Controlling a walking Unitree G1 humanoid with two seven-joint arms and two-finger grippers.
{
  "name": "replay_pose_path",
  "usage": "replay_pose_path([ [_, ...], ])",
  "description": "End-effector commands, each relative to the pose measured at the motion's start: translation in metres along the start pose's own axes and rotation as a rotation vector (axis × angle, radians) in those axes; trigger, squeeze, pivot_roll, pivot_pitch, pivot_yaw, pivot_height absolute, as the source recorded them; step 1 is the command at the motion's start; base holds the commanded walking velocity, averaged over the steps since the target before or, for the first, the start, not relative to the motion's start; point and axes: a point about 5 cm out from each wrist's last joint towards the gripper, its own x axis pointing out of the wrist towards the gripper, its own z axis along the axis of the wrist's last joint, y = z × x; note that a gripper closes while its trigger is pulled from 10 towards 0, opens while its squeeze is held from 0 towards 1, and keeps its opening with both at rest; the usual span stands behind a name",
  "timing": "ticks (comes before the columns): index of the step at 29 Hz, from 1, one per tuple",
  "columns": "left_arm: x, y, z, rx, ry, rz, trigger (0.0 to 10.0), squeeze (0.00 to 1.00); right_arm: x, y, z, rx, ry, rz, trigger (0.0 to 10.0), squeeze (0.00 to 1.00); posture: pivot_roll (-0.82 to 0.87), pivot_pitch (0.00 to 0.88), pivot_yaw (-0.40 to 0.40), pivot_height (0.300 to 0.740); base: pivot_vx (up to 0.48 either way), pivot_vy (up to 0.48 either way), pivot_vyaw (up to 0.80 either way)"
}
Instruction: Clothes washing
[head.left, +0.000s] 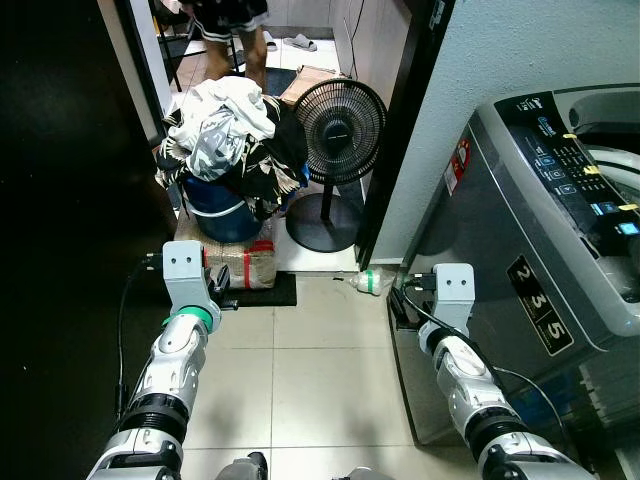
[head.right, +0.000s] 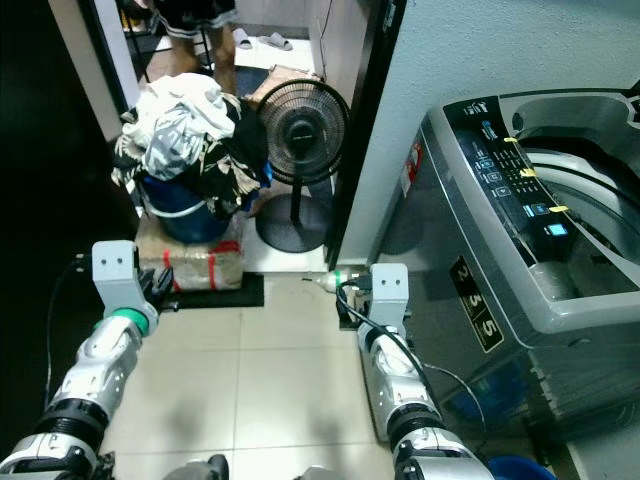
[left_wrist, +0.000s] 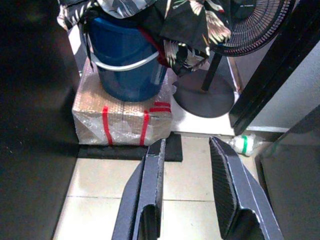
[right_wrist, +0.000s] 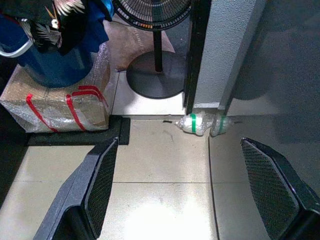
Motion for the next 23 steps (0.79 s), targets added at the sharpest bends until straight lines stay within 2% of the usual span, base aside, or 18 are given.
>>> replay_pose_path([
  [1, -0.001, 0.0005, -0.0064, -0.015, 0.031, 0.0, 10.0, 0.0, -0.0006, -0.0005, -0.0031, -0.004, 0.019, -0.001, 10.0, 0.0, -0.04, 0.0, -0.001, 0.74, 0.0, 0.0, 0.0],
  [23, -0.0006, 0.0008, -0.0061, -0.018, 0.032, -0.001, 10.0, 0.0, -0.0005, -0.0005, -0.0028, -0.001, 0.018, -0.005, 10.0, 0.0, -0.04, 0.0, 0.001, 0.74, 0.0, 0.0, 0.0],
])
